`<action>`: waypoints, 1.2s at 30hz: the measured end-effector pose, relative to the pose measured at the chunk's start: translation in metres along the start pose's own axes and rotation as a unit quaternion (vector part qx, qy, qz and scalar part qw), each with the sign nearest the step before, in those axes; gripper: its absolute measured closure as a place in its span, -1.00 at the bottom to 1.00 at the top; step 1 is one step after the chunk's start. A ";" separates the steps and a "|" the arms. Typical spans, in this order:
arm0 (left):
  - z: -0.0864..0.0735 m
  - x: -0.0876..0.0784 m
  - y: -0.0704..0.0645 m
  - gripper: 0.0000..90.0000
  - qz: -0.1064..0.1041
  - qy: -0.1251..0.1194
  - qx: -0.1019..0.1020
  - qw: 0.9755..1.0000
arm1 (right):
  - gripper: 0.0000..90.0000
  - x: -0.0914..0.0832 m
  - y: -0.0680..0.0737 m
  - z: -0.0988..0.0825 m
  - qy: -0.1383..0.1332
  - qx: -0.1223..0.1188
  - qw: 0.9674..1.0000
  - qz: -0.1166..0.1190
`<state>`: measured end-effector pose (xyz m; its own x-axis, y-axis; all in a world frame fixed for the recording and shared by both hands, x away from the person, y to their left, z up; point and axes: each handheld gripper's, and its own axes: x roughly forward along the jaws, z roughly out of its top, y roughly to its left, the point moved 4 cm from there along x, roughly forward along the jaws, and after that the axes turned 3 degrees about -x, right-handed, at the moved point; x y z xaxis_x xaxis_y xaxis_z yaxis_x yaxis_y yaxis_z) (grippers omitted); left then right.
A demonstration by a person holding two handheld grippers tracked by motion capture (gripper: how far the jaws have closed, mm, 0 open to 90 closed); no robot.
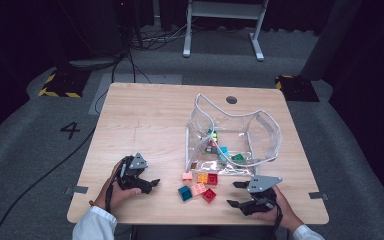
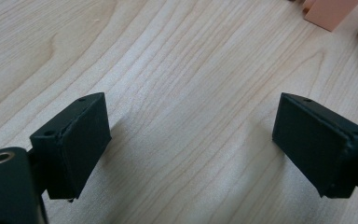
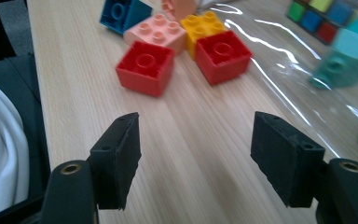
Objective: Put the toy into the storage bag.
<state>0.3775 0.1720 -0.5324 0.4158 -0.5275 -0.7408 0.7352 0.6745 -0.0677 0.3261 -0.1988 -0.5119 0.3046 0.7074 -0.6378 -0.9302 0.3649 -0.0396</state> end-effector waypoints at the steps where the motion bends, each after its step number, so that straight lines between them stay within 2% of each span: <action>1: 0.000 0.000 0.000 -0.75 0.000 0.000 0.000 1.000 | -0.25 0.004 0.002 0.002 0.000 -0.002 1.000 0.007; 2: 0.000 0.000 0.000 -0.75 0.000 0.000 0.000 1.000 | -0.25 0.004 0.002 0.002 0.000 -0.002 1.000 0.007; 3: 0.000 0.000 0.000 -0.75 0.000 -0.001 0.000 1.000 | -0.25 0.012 0.008 0.005 0.016 0.006 1.000 0.012; 4: 0.000 0.000 0.000 -0.75 0.000 -0.001 0.000 1.000 | -0.25 0.017 0.011 0.007 0.016 0.007 1.000 0.016; 5: 0.000 0.000 0.000 -0.75 0.000 -0.001 0.000 1.000 | -0.25 0.021 0.014 0.009 0.018 0.005 1.000 0.023; 6: 0.000 0.000 0.000 -0.75 0.000 0.000 0.000 1.000 | -0.26 0.027 0.014 0.011 0.013 -0.012 1.000 0.023; 7: 0.000 0.000 0.000 -0.75 0.000 0.000 0.000 1.000 | -0.26 0.027 0.014 0.011 0.013 -0.012 1.000 0.023; 8: 0.000 0.000 0.000 -0.75 0.000 0.000 0.000 1.000 | -0.26 0.035 0.019 0.014 0.022 -0.012 0.999 0.027; 9: 0.000 0.000 0.000 -0.75 0.000 0.000 0.000 1.000 | -0.26 0.040 0.019 0.015 0.021 -0.024 0.999 0.027; 16: 0.000 0.000 0.000 -0.75 0.000 0.000 0.000 1.000 | -0.28 0.055 0.018 0.023 0.009 -0.020 1.000 0.018; 21: 0.000 0.000 0.000 -0.75 0.000 0.000 0.000 1.000 | -0.24 0.059 0.019 0.026 0.012 -0.020 1.000 0.021; 22: 0.000 0.000 0.000 -0.75 0.000 0.000 0.000 1.000 | -0.05 0.060 0.019 0.028 0.005 -0.021 1.000 0.019; 25: 0.000 0.000 0.000 -0.75 0.000 0.000 0.000 1.000 | 0.05 0.059 0.020 0.027 0.005 -0.025 0.999 0.022; 28: 0.000 0.000 0.000 -0.75 0.000 0.000 0.000 1.000 | 0.29 0.056 0.018 0.025 -0.001 -0.019 1.000 0.019; 32: 0.000 0.000 0.000 -0.75 0.000 0.000 0.000 1.000 | 0.31 0.051 0.016 0.021 -0.001 -0.027 0.999 0.021; 36: 0.000 0.000 0.000 -0.75 0.000 0.000 0.000 1.000 | 0.31 0.041 0.011 0.014 -0.001 -0.019 1.000 0.024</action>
<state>0.3776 0.1721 -0.5324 0.4157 -0.5275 -0.7409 0.7352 0.6745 -0.0677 0.3313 -0.1570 -0.5277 0.2608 0.7248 -0.6377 -0.9506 0.3078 -0.0389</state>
